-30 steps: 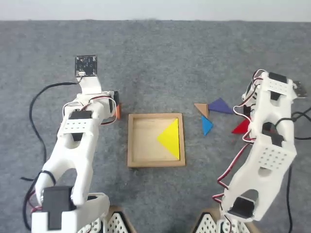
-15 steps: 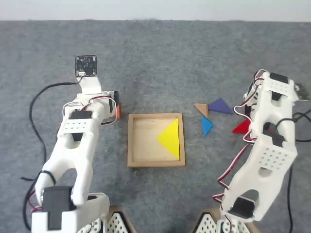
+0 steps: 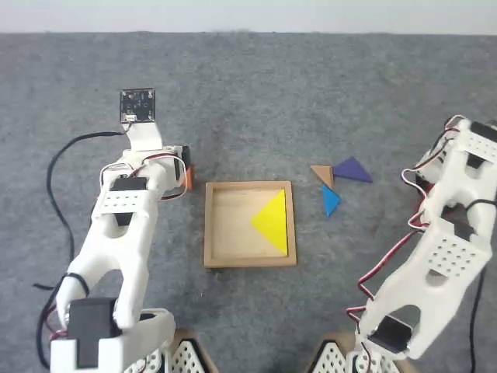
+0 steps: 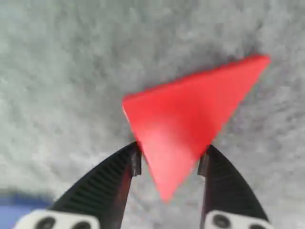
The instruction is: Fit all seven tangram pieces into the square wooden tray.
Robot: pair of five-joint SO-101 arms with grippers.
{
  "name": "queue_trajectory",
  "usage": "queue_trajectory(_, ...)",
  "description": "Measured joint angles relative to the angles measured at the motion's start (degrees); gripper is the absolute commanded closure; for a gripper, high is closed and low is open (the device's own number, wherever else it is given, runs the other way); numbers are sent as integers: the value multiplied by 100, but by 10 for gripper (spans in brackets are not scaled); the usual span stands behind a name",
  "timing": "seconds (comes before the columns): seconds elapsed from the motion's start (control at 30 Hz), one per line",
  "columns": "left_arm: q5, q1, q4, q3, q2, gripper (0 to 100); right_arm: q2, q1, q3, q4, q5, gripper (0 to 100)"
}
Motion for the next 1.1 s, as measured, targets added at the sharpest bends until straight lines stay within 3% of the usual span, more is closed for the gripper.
queue_trajectory(0.23,0,0,0,0,0,801,0,62,-141,818,2796,811)
queue_trajectory(0.43,0,0,0,0,0,800,0,624,-141,1363,5538,810)
queue_trajectory(0.57,0,0,0,0,0,800,0,993,-404,1407,6532,807)
queue_trajectory(0.67,0,0,0,0,0,800,35,1002,-835,1407,6242,807)
queue_trajectory(0.87,0,0,0,0,0,800,167,580,-1864,1134,3895,808)
queue_trajectory(1.1,0,0,0,0,0,799,853,-141,-1996,-185,3578,809)
